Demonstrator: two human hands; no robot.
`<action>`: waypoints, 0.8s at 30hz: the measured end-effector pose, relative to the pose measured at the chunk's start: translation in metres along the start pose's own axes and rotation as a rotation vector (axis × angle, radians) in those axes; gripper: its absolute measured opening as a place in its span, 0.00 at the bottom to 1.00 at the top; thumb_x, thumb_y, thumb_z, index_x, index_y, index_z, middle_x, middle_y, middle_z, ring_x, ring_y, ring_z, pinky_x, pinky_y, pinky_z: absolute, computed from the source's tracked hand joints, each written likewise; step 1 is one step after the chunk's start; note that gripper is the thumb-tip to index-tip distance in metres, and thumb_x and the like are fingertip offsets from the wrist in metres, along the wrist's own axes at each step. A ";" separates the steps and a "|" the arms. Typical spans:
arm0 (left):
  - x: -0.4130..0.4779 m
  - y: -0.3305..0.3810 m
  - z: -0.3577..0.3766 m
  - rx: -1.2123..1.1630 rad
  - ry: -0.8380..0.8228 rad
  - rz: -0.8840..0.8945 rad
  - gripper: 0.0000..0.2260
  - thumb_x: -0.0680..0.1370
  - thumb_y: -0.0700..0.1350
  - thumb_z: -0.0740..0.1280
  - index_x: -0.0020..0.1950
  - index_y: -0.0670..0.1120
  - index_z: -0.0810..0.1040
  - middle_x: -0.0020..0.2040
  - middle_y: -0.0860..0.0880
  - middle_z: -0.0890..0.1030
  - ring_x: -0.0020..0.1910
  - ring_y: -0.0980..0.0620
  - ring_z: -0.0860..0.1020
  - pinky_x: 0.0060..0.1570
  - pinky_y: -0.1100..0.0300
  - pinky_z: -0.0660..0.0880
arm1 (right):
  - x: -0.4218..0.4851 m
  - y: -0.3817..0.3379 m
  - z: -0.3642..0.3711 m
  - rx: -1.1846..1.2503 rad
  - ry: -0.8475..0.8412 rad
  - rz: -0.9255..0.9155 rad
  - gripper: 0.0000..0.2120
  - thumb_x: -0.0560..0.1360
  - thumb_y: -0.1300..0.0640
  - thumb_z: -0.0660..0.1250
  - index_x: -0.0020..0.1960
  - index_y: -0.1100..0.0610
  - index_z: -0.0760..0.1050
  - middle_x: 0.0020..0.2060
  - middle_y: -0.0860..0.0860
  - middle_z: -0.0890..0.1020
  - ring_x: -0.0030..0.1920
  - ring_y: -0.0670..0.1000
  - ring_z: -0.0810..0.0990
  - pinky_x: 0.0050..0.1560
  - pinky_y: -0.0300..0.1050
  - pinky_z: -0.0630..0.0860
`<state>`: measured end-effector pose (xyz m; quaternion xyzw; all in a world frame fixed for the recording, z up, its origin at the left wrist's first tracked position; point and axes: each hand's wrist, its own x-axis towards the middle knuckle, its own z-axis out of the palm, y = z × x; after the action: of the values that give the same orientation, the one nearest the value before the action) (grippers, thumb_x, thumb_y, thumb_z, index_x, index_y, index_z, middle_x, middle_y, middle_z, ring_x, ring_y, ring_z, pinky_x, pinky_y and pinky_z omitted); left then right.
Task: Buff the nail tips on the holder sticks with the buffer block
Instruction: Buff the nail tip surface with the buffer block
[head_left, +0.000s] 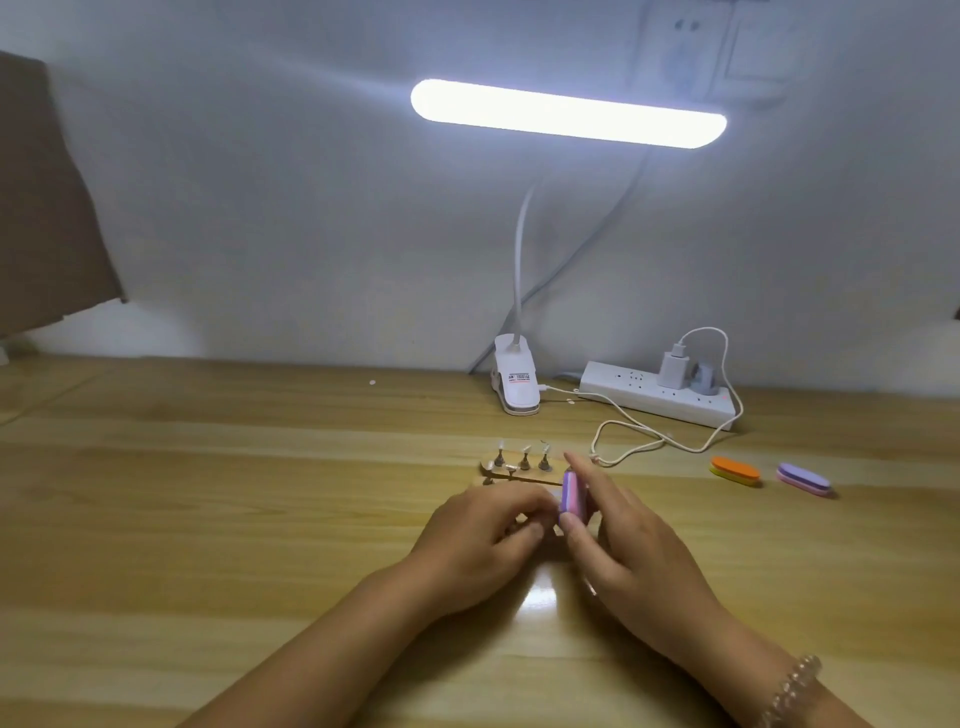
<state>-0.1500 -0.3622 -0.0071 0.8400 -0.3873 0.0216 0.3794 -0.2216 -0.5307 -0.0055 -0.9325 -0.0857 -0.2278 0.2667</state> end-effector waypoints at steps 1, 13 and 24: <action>0.000 0.000 0.001 0.017 -0.011 0.006 0.08 0.81 0.46 0.62 0.55 0.52 0.81 0.50 0.55 0.83 0.50 0.52 0.79 0.51 0.48 0.75 | 0.001 0.001 -0.001 0.037 0.011 0.033 0.25 0.80 0.51 0.63 0.75 0.44 0.61 0.55 0.38 0.74 0.44 0.36 0.73 0.45 0.40 0.67; 0.002 -0.002 -0.002 -0.090 0.029 -0.011 0.06 0.81 0.44 0.65 0.52 0.49 0.81 0.45 0.56 0.83 0.43 0.54 0.79 0.47 0.52 0.75 | 0.000 0.000 -0.003 0.071 0.091 0.038 0.19 0.73 0.46 0.72 0.63 0.45 0.76 0.43 0.41 0.79 0.33 0.37 0.72 0.37 0.33 0.65; 0.004 -0.005 -0.004 -0.237 -0.018 -0.049 0.07 0.82 0.44 0.63 0.53 0.50 0.82 0.43 0.59 0.81 0.40 0.55 0.75 0.44 0.52 0.73 | -0.001 -0.003 -0.003 0.088 0.050 -0.022 0.18 0.73 0.38 0.68 0.61 0.42 0.78 0.43 0.40 0.78 0.33 0.46 0.74 0.37 0.39 0.71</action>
<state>-0.1427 -0.3603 -0.0062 0.7986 -0.3699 -0.0412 0.4730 -0.2248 -0.5299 -0.0028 -0.9129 -0.0990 -0.2498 0.3071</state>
